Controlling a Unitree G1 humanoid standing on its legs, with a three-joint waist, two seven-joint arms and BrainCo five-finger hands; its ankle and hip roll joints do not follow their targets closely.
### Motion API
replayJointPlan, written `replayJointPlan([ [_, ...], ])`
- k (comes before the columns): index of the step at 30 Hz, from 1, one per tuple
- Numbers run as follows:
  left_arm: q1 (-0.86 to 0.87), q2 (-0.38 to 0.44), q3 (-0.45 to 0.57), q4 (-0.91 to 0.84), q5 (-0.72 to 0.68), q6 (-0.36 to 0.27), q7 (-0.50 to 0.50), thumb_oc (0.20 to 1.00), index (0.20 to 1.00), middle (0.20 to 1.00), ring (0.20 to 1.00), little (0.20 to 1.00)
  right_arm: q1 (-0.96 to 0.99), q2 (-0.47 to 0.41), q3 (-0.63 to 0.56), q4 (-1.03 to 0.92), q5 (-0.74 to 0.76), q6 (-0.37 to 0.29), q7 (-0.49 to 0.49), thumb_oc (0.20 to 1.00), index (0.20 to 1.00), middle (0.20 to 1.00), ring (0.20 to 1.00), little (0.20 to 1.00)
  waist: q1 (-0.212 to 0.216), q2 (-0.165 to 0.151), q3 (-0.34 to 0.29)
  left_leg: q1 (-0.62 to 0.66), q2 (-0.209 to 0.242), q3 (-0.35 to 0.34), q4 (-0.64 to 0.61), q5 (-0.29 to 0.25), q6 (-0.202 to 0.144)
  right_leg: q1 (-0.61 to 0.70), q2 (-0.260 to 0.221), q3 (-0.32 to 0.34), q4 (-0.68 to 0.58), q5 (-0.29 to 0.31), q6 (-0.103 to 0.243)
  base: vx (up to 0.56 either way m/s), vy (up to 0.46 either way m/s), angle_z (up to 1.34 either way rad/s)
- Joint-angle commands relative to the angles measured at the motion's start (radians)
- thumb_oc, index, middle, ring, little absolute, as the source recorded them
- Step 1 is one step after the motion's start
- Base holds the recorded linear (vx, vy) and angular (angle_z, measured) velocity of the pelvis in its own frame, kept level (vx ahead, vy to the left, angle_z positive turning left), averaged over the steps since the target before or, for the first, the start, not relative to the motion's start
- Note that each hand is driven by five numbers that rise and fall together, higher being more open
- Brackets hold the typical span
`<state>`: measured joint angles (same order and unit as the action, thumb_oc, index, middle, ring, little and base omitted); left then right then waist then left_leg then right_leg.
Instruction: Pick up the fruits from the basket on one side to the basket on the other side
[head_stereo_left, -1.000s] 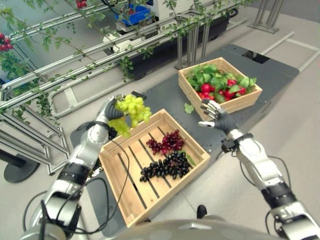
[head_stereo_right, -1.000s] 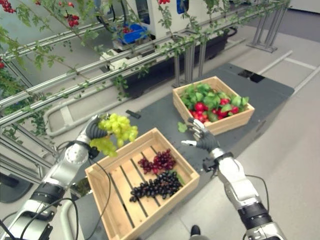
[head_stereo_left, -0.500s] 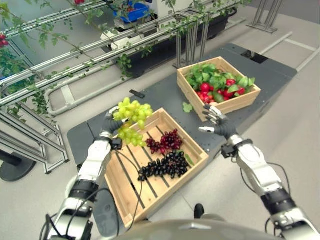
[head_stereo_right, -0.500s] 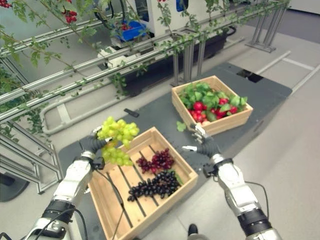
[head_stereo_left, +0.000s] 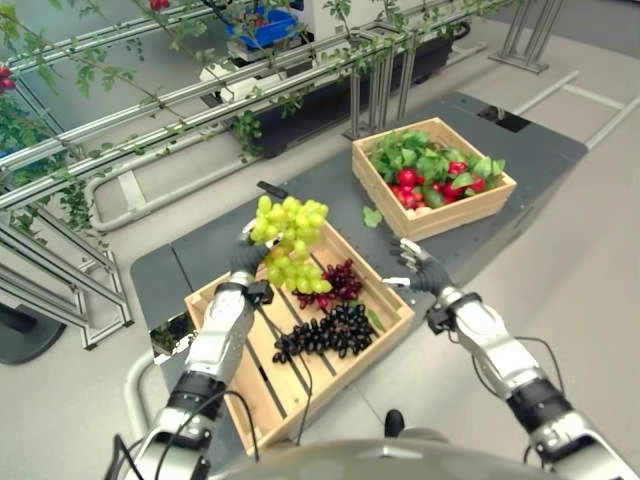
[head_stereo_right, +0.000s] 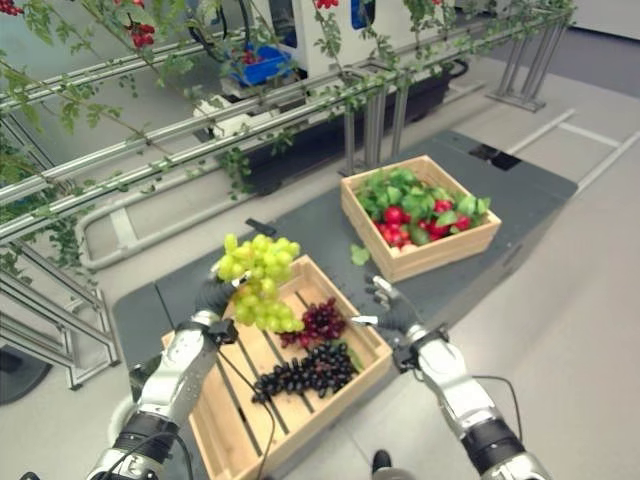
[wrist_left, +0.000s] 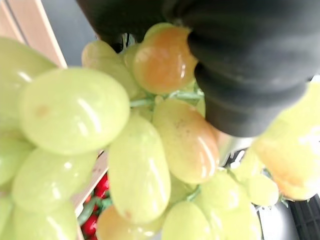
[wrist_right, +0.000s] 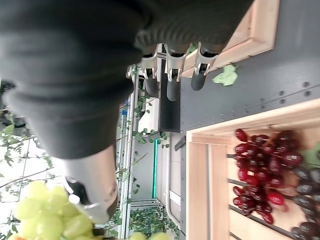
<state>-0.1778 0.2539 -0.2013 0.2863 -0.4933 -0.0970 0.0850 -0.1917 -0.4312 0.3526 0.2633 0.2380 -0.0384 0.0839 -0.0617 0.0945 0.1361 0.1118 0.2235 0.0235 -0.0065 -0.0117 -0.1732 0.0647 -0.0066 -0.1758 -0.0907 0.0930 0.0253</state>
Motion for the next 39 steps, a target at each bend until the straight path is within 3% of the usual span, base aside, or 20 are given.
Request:
replayJointPlan([
  [1,-0.039,0.034,-0.021,-0.087,-0.015,-0.111,-0.020,0.200,0.200,0.200,0.200,0.200,-0.074,0.046,0.033,-0.011,0.030,-0.088,0.000,1.000,1.000,1.000,1.000,1.000,0.007,-0.059,-0.084,-0.147,-0.031,-0.030,0.103,0.023,0.008,0.059,-0.010,-0.012,0.115,-0.234,0.038,0.00,0.000,0.00],
  [9,-0.066,0.016,-0.078,-0.110,-0.038,-0.123,-0.009,0.200,0.200,0.200,0.200,0.200,-0.177,0.085,0.095,0.033,-0.008,-0.109,-0.043,1.000,1.000,1.000,1.000,1.000,0.021,-0.065,-0.088,-0.151,-0.037,-0.033,0.102,0.022,0.012,0.055,-0.010,-0.016,0.113,-0.229,0.040,0.00,0.000,0.00],
  [17,-0.080,0.007,-0.104,-0.102,-0.051,-0.119,-0.026,0.200,0.200,0.200,0.200,0.200,-0.214,0.130,0.155,0.094,0.202,-0.089,0.060,1.000,1.000,1.000,1.000,1.000,0.033,-0.068,-0.089,-0.151,-0.039,-0.036,0.100,0.024,0.012,0.056,-0.013,-0.018,0.114,-0.226,0.042,0.00,0.000,0.00],
  [27,-0.144,-0.018,-0.134,-0.065,-0.055,-0.121,-0.015,0.200,0.200,0.200,0.200,0.200,-0.243,0.110,0.177,0.044,0.085,-0.115,0.040,1.000,1.000,1.000,1.000,1.000,0.028,-0.064,-0.094,-0.148,-0.041,-0.035,0.095,0.023,0.010,0.054,-0.016,-0.024,0.120,-0.228,0.045,0.00,0.000,0.00],
  [39,-0.221,-0.001,-0.098,-0.048,-0.019,-0.151,0.056,0.200,0.200,0.200,0.200,0.200,-0.216,0.108,0.155,0.019,0.211,-0.123,0.074,1.000,1.000,1.000,1.000,1.000,0.024,-0.065,-0.099,-0.145,-0.038,-0.032,0.088,0.026,0.006,0.055,-0.016,-0.029,0.123,-0.232,0.047,0.00,0.000,0.00],
])
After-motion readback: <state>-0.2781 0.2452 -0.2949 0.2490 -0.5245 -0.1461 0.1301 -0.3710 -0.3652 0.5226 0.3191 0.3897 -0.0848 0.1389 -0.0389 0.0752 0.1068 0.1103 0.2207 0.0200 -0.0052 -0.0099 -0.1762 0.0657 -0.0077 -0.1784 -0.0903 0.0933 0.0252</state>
